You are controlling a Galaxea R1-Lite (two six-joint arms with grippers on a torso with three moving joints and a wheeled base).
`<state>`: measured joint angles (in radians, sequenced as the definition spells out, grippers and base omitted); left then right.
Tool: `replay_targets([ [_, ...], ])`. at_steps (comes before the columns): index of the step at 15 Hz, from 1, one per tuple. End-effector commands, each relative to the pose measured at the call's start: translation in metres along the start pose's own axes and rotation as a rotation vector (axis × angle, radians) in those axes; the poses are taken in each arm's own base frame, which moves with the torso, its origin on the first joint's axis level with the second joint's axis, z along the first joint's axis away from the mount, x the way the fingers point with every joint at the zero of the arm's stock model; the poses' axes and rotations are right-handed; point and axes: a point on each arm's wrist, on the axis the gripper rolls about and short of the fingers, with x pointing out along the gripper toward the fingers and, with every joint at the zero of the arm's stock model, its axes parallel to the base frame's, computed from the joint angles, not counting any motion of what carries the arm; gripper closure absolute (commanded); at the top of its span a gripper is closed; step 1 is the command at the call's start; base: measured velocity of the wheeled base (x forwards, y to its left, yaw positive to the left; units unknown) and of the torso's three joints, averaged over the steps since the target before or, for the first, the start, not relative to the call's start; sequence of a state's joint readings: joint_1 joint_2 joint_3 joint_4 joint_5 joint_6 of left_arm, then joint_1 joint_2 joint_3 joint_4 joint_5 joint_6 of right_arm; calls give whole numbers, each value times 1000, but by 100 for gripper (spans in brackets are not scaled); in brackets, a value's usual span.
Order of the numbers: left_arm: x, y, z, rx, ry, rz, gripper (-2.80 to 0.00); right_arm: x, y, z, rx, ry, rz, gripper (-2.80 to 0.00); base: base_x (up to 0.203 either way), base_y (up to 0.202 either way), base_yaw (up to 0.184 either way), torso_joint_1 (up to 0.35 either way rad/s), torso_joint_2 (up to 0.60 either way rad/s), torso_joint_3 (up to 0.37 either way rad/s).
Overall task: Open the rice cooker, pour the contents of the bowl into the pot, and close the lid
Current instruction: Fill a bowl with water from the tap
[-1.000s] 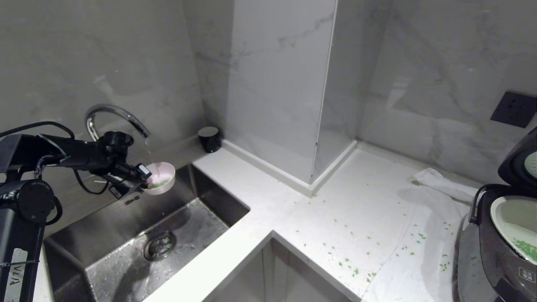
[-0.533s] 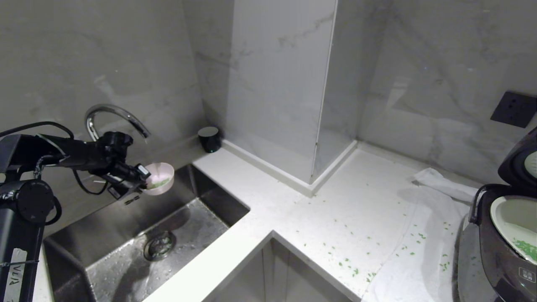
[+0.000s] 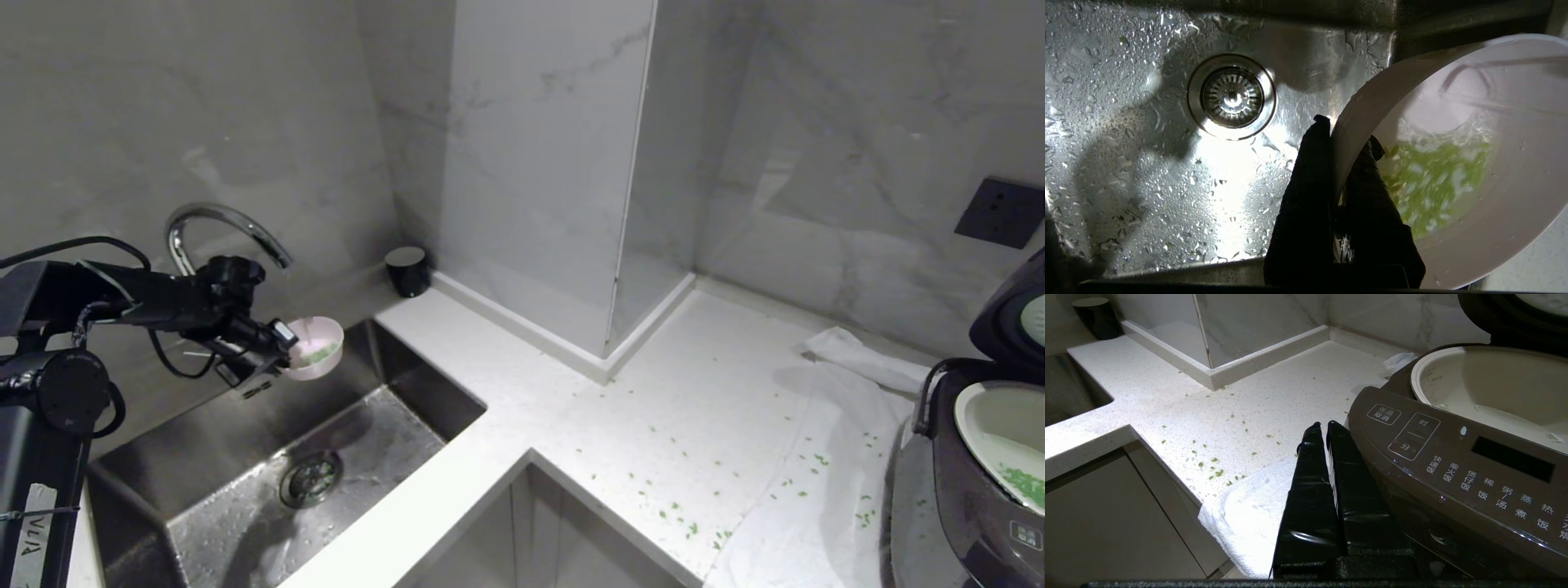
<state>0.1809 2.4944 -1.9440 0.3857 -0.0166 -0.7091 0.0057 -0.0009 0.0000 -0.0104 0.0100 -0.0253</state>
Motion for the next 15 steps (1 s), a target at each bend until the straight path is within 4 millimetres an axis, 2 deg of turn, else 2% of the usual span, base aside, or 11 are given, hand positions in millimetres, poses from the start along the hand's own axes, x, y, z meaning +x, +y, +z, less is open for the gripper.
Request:
replay_targets([
  [1,0,2,-2,-3,16,13,0,0,0,0,-1,1,1,0,0,0,0,0,0,0],
  [3,-3,3,-4,2,50,29,0,0,0,0,-1,1,1,0,0,0,0,0,0,0],
  [7,5,-1,-4,0,-3,17,0,0,0,0,-1,2,1,0,0,0,0,0,0,0],
  [11,-4,1,-5,5,38,36,0,0,0,0,-1,2,1,0,0,0,0,0,0,0],
  [15,7,-2,-3,-10,-29,24,0,0,0,0,-1,2,1,0,0,0,0,0,0,0],
])
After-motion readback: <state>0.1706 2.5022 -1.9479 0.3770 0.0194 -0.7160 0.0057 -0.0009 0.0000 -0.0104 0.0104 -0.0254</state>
